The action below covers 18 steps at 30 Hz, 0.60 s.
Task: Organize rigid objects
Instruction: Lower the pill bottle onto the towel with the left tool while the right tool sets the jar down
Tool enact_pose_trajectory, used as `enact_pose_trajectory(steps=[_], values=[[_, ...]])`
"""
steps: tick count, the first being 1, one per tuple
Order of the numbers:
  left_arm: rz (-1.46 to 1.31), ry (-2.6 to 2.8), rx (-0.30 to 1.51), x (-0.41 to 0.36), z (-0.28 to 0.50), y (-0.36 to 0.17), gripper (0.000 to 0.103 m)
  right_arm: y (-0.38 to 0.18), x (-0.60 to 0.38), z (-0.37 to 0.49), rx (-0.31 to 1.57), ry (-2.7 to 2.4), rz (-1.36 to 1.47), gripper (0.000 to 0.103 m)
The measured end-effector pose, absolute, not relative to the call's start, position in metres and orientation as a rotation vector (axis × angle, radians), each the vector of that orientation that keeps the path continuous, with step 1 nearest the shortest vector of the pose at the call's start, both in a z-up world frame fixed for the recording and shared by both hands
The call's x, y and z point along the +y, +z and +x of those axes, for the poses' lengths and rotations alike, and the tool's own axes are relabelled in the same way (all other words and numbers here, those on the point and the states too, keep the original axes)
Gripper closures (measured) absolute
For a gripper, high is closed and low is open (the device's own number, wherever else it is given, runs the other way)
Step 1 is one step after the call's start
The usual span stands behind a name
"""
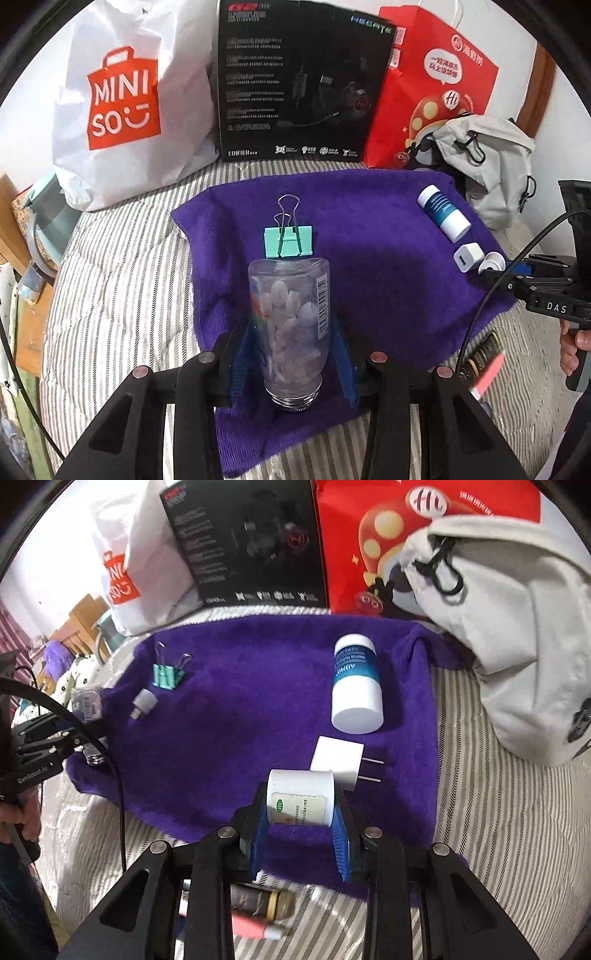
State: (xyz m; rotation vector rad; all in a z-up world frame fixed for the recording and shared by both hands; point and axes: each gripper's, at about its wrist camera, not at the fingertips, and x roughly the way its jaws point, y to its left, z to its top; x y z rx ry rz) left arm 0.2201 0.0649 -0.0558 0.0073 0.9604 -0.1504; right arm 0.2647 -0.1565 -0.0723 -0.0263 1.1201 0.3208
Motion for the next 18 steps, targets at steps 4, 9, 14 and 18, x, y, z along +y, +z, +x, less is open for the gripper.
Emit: enact_pose_trajectory(steps=[4, 9, 14, 18], values=[[0.018, -0.153, 0.982, 0.064, 0.226, -0.065, 0.065, -0.081, -0.154, 0.267, 1.146, 0.325, -0.047, 0.072], [-0.014, -0.139, 0.994, 0.069, 0.233, -0.071, 0.065, -0.086, -0.153, 0.269, 1.152, 0.330, -0.049, 0.072], [0.012, -0.125, 1.008, 0.064, 0.243, -0.077, 0.065, -0.086, -0.152, 0.271, 1.150, 0.336, -0.055, 0.072], [0.011, -0.117, 1.021, 0.063, 0.250, -0.086, 0.065, -0.086, -0.152, 0.270, 1.146, 0.342, -0.064, 0.072]])
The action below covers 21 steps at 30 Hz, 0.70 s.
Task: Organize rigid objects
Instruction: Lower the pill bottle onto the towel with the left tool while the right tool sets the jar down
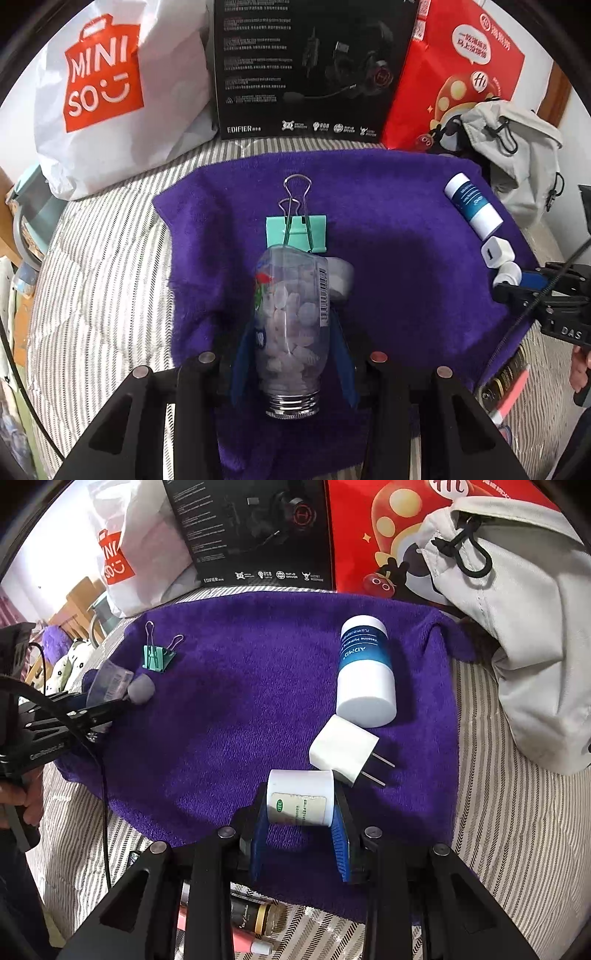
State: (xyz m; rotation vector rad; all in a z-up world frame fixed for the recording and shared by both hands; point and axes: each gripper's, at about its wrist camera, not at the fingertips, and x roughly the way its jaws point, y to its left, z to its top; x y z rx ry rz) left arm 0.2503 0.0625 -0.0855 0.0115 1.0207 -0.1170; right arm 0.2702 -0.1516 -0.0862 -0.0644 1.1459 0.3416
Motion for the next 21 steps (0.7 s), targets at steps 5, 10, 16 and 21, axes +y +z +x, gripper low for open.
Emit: enact_pose_trajectory(steps=[5, 10, 16, 21], values=[[0.037, -0.135, 1.033, 0.055, 0.248, -0.092, 0.065, -0.086, -0.152, 0.270, 1.144, 0.345, -0.067, 0.072], [0.039, -0.130, 1.033, 0.053, 0.248, -0.096, 0.065, -0.087, -0.150, 0.269, 1.136, 0.348, -0.085, 0.072], [0.098, -0.119, 1.026, 0.046, 0.245, -0.101, 0.064, -0.088, -0.144, 0.268, 1.129, 0.354, -0.141, 0.072], [0.107, -0.124, 1.047, 0.046, 0.243, -0.102, 0.062, -0.087, -0.149, 0.269, 1.150, 0.383, -0.127, 0.068]])
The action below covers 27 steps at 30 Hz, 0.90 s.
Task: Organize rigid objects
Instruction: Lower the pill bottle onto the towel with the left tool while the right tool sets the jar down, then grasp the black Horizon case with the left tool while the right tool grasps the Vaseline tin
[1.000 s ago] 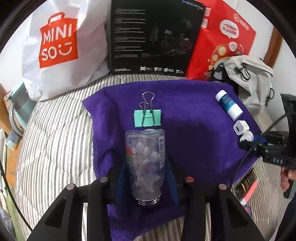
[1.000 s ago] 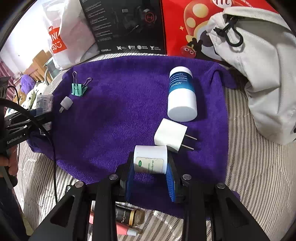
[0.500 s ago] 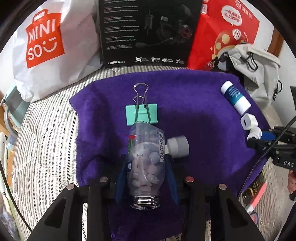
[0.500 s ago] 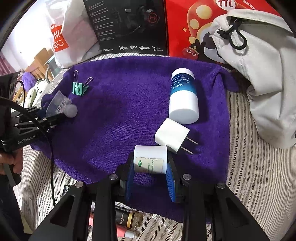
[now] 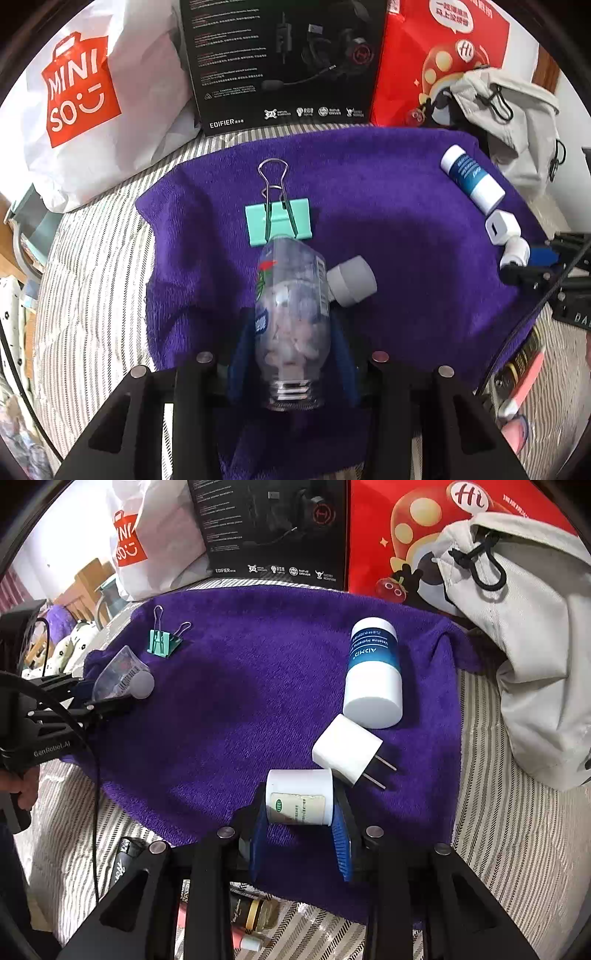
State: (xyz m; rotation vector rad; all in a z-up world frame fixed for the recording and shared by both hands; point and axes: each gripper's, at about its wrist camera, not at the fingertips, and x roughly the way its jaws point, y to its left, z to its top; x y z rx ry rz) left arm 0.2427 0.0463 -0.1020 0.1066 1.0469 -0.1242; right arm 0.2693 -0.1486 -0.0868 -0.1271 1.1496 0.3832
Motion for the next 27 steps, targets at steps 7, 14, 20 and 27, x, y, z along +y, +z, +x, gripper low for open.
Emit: enact_pose_trajectory(steps=[7, 14, 20, 27], values=[[0.144, -0.112, 1.080, 0.042, 0.233, -0.097, 0.056, -0.080, -0.164, 0.260, 1.155, 0.340, -0.076, 0.057], [0.129, -0.091, 1.055, 0.044, 0.212, -0.079, 0.053, -0.055, -0.179, 0.232, 1.112, 0.306, -0.046, 0.055], [0.118, -0.106, 0.977, 0.036, 0.175, -0.045, 0.041, -0.031, -0.188, 0.196, 1.055, 0.284, -0.012, 0.045], [0.071, -0.186, 1.005, 0.007, 0.144, -0.060, 0.036, -0.022, -0.195, 0.160, 1.040, 0.289, 0.042, 0.042]])
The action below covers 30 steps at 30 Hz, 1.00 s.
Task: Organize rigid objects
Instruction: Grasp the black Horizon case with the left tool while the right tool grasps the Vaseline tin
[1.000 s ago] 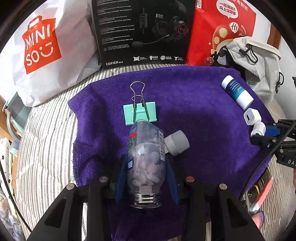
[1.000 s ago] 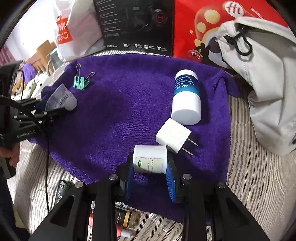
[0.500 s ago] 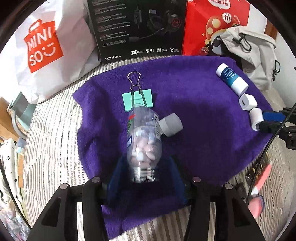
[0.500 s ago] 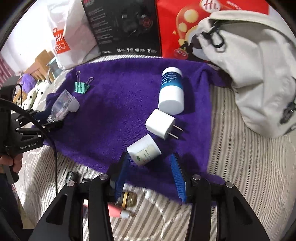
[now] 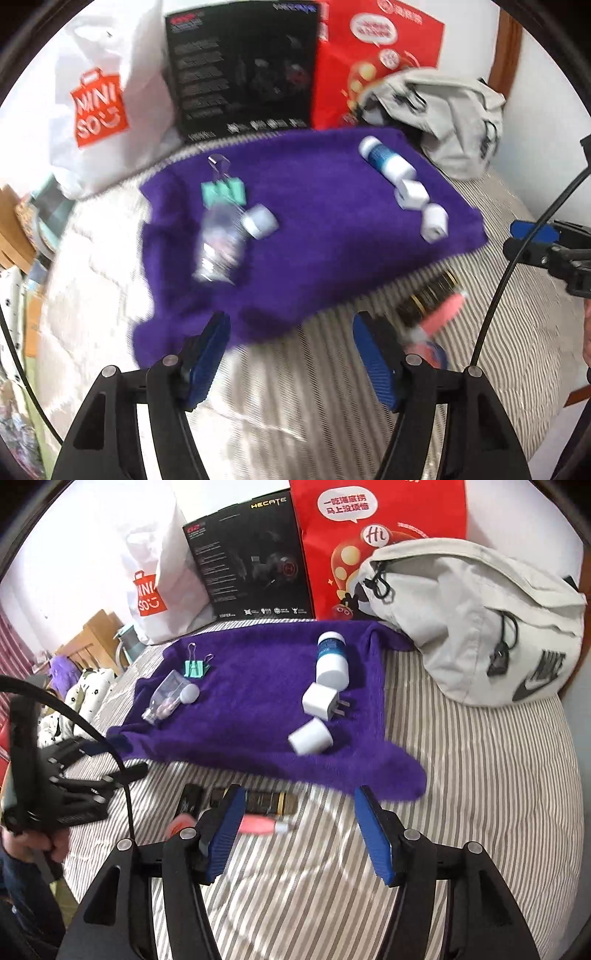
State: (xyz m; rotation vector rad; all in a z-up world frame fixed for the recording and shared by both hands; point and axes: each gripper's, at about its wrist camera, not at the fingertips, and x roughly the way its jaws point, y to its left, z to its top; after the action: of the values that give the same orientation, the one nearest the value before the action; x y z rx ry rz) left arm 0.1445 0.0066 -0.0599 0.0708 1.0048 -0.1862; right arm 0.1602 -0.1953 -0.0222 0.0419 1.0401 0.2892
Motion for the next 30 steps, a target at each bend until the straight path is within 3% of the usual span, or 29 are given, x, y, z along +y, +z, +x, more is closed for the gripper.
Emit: enact_pose_trajectory(steps=[15, 25, 27, 29, 30], values=[[0.120, -0.229, 1.089, -0.051, 0.140, -0.101, 0.035, -0.052, -0.219, 0.117, 1.126, 0.234, 0.105, 0.042], [0.153, -0.197, 1.074, -0.043, 0.133, -0.102, 0.036, -0.056, -0.208, 0.121, 1.131, 0.258, 0.085, 0.042], [0.152, -0.212, 1.065, -0.046, 0.132, -0.102, 0.044, -0.057, -0.203, 0.122, 1.135, 0.272, 0.079, 0.042], [0.143, -0.224, 1.050, -0.047, 0.130, -0.100, 0.071, -0.059, -0.200, 0.123, 1.144, 0.277, 0.074, 0.042], [0.143, -0.235, 1.049, -0.048, 0.130, -0.100, 0.073, -0.060, -0.197, 0.124, 1.145, 0.279, 0.074, 0.042]])
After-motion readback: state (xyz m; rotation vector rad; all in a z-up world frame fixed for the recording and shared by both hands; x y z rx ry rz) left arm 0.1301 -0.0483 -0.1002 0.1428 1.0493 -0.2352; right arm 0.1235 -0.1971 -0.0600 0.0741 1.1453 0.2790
